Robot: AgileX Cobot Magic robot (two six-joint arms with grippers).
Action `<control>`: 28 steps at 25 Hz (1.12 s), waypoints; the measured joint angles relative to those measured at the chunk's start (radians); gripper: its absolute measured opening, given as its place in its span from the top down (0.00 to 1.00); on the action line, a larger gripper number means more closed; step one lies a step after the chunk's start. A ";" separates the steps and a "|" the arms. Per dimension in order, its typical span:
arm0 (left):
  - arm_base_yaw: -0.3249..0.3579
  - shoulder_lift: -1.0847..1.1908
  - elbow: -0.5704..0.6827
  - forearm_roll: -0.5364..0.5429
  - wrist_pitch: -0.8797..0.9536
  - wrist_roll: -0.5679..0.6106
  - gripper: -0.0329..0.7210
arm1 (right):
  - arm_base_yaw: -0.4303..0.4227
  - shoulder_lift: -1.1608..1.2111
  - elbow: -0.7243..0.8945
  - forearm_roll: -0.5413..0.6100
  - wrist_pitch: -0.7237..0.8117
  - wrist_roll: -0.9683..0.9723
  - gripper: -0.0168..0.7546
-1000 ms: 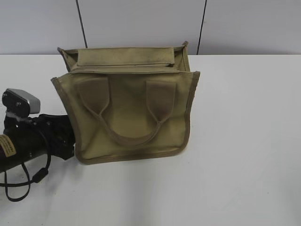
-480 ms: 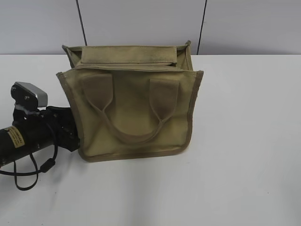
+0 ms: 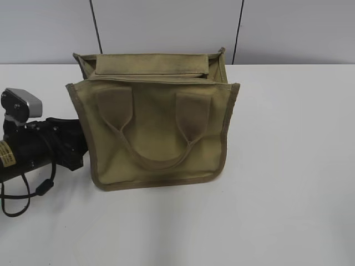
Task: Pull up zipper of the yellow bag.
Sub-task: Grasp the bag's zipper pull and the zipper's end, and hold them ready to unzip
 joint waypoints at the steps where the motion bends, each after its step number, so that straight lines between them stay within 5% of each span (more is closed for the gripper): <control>1: 0.022 0.000 -0.007 0.034 0.001 -0.014 0.50 | 0.000 0.000 0.000 0.000 0.000 0.000 0.21; 9: 0.084 0.000 -0.121 0.270 0.000 -0.142 0.51 | 0.000 0.000 0.000 0.000 0.000 0.000 0.21; 28: 0.085 0.091 -0.191 0.275 0.000 -0.180 0.65 | 0.000 0.000 0.000 0.000 0.000 0.000 0.21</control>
